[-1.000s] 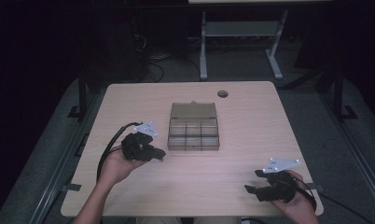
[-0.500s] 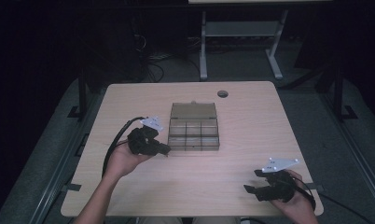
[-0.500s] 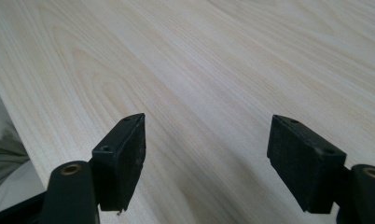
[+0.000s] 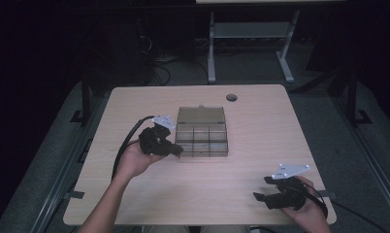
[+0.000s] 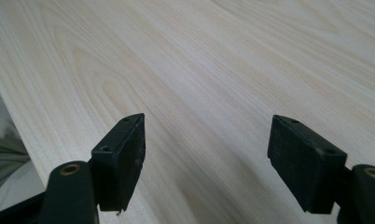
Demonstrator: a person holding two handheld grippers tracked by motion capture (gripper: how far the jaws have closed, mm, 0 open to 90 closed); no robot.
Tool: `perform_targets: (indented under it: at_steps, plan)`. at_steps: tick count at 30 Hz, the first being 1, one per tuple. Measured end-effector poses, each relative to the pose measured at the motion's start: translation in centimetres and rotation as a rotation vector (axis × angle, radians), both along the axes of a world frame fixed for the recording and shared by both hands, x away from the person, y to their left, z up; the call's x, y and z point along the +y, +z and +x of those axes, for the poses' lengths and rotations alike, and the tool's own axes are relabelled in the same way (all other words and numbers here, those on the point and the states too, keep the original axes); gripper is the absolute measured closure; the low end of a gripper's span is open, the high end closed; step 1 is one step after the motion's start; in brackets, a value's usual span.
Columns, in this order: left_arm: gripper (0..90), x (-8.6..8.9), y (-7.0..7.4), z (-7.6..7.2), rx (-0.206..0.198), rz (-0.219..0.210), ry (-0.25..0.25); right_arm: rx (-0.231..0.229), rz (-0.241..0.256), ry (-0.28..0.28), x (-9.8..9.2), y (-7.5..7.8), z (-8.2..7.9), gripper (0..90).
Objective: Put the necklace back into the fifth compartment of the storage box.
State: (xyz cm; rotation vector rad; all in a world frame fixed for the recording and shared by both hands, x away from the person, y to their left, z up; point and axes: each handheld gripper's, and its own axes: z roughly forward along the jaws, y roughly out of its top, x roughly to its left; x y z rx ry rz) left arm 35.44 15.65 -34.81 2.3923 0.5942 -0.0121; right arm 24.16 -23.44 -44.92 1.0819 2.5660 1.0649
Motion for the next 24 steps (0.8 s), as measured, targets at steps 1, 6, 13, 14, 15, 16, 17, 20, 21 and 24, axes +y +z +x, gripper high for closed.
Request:
perform_targets:
  at_steps: [1, 6, 13, 14, 15, 16, 17, 20, 21, 24]
  plan:
    - [86.1, -0.1, 0.0, 0.1, -0.001, -0.001, -0.003, 0.0, -0.001, 0.0, 0.0, 0.0, 0.0, 27.3]
    - [86.1, -0.6, 0.3, 0.6, 0.001, -0.005, -0.009, -0.001, 0.004, -0.007, -0.1, 0.1, 0.0, 27.3]
    - [86.1, -1.4, 0.3, 1.4, 0.005, 0.025, -0.01, 0.004, -0.005, -0.002, 0.1, 0.1, 0.0, 27.3]
    - [86.1, -1.4, 0.3, 1.5, 0.003, 0.031, -0.013, 0.001, -0.005, -0.001, 0.0, 0.1, 0.0, 27.3]
    - [86.1, -1.4, 0.3, 1.5, 0.003, 0.031, -0.013, 0.001, -0.005, -0.001, 0.0, 0.1, 0.0, 27.3]
    - [86.1, -1.5, 0.2, 1.7, 0.004, 0.036, -0.014, 0.001, -0.002, -0.003, 0.0, 0.1, 0.0, 27.2]
    - [86.1, -1.6, 0.2, 1.8, 0.002, 0.039, -0.014, 0.001, -0.002, -0.004, 0.0, 0.1, 0.0, 27.3]
    - [86.1, -1.6, 0.0, 2.2, 0.013, 0.045, -0.008, 0.003, -0.002, -0.005, 0.0, 0.1, -0.1, 27.3]
    - [86.1, -1.7, -0.1, 2.3, 0.013, 0.05, -0.01, 0.002, -0.001, -0.004, 0.0, 0.1, -0.1, 27.2]
    - [86.1, -1.9, -0.3, 2.6, 0.017, 0.054, -0.011, -0.001, 0.008, -0.005, 0.0, 0.1, -0.1, 27.2]
